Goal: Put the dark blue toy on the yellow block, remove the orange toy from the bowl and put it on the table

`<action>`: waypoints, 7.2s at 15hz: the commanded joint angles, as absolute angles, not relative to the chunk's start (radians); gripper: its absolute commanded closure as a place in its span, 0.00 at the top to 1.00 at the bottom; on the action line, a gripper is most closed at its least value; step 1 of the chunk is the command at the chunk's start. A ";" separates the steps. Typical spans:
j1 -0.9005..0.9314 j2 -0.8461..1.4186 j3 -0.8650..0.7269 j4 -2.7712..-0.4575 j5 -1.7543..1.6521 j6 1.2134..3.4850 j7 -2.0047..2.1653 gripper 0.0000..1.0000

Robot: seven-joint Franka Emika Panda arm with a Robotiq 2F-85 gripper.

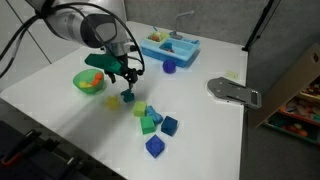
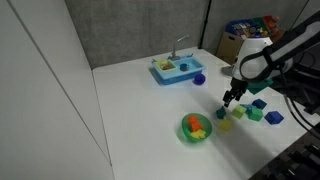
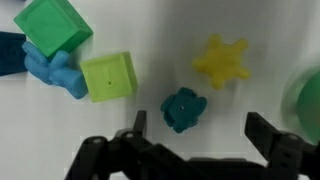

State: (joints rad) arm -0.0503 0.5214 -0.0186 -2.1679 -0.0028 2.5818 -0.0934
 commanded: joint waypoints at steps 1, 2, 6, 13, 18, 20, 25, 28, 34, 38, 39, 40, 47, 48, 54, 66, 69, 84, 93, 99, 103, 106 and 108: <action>-0.053 0.557 -0.017 -2.173 -0.040 2.665 -0.124 1.00; -0.054 0.570 -0.014 -2.170 -0.044 2.682 -0.129 1.00; -0.043 0.625 -0.013 -2.135 -0.055 2.718 -0.118 1.00; 0.004 0.700 -0.047 -2.049 -0.038 2.699 -0.003 1.00; 0.022 0.748 -0.062 -2.004 -0.024 2.683 0.076 1.00; 0.023 0.768 -0.060 -1.990 -0.020 2.674 0.089 1.00; 0.022 0.792 -0.060 -1.970 -0.022 2.649 0.094 0.49; 0.015 0.772 -0.052 -1.972 -0.018 2.627 0.085 0.25; 0.021 0.664 -0.065 -2.023 -0.021 2.586 0.099 0.09; 0.007 0.577 -0.088 -2.062 -0.025 2.548 0.108 0.10; 0.001 0.555 -0.093 -2.076 -0.025 2.541 0.106 0.10; -0.002 0.537 -0.101 -2.089 -0.028 2.535 0.108 0.10; -0.075 0.476 -0.132 -2.181 -0.027 2.563 0.072 0.10; -0.085 0.478 -0.134 -2.183 -0.027 2.570 0.069 0.10; -0.134 0.497 -0.128 -2.192 -0.019 2.598 0.031 0.10; -0.136 0.564 -0.109 -2.183 -0.021 2.614 0.001 0.09; -0.135 0.580 -0.107 -2.176 -0.025 2.631 -0.006 0.09; -0.110 0.515 -0.098 -2.210 -0.026 2.599 -0.012 1.00; -0.025 0.384 -0.119 -2.187 -0.059 2.405 0.100 1.00; -0.012 0.326 -0.043 -2.118 0.014 2.201 0.062 1.00; 0.012 0.285 -0.004 -2.073 0.036 2.070 0.084 1.00; 0.036 0.234 0.010 -2.051 0.025 1.998 0.115 1.00; 0.054 0.191 0.013 -2.045 0.010 1.950 0.152 1.00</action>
State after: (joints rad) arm 0.0379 0.2564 0.0058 -2.0552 0.0201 2.0231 0.0986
